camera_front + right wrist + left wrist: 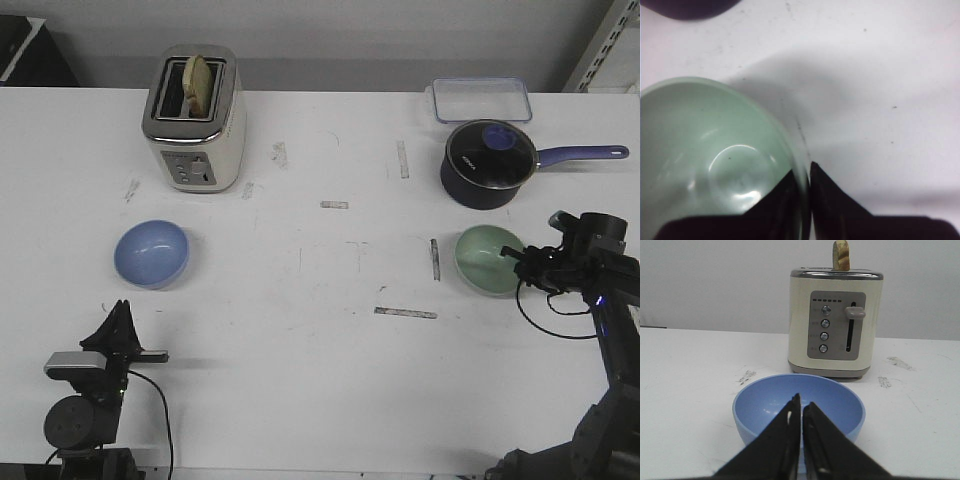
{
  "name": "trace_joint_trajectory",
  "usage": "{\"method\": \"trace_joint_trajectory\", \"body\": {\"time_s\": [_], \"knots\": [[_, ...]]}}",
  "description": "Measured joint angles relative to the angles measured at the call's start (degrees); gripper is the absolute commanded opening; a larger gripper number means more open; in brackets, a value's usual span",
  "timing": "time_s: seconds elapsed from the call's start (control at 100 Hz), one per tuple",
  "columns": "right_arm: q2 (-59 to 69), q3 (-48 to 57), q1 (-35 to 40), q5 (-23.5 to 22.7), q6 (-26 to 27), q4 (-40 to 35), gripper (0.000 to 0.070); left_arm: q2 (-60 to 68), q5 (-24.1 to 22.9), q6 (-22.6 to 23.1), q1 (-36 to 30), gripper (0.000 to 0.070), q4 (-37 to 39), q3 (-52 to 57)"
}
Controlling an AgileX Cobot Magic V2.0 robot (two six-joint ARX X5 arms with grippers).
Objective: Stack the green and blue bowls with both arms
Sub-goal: 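Drag the green bowl with the right gripper toward the table center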
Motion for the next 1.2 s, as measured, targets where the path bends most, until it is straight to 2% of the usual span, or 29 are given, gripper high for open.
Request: {"method": "trace_joint_trajectory", "body": {"time_s": [0.2,0.43,0.65,0.77,0.97,1.2], "knots": [[-5.6,0.0,5.86,-0.15,0.7,-0.48,0.0001,0.0,0.0,0.0,0.0,0.0002,0.0,0.0],[-6.4,0.0,19.43,0.2,6.03,-0.2,0.0001,0.0,0.0,0.0,0.0,0.0002,0.0,0.0],[-4.07,0.0,33.14,7.39,13.22,2.49,0.0001,0.0,0.0,0.0,0.0,0.0002,0.0,0.0],[-1.11,0.0,38.6,8.15,17.46,3.67,0.0001,0.0,0.0,0.0,0.0,0.0002,0.0,0.0],[1.18,0.0,44.41,10.16,22.4,7.13,0.0001,0.0,0.0,0.0,0.0,0.0002,0.02,0.0],[2.8,0.0,45.86,10.38,24.74,8.41,0.0002,0.0,0.0,0.0,0.0,0.0002,0.02,0.0]]}}
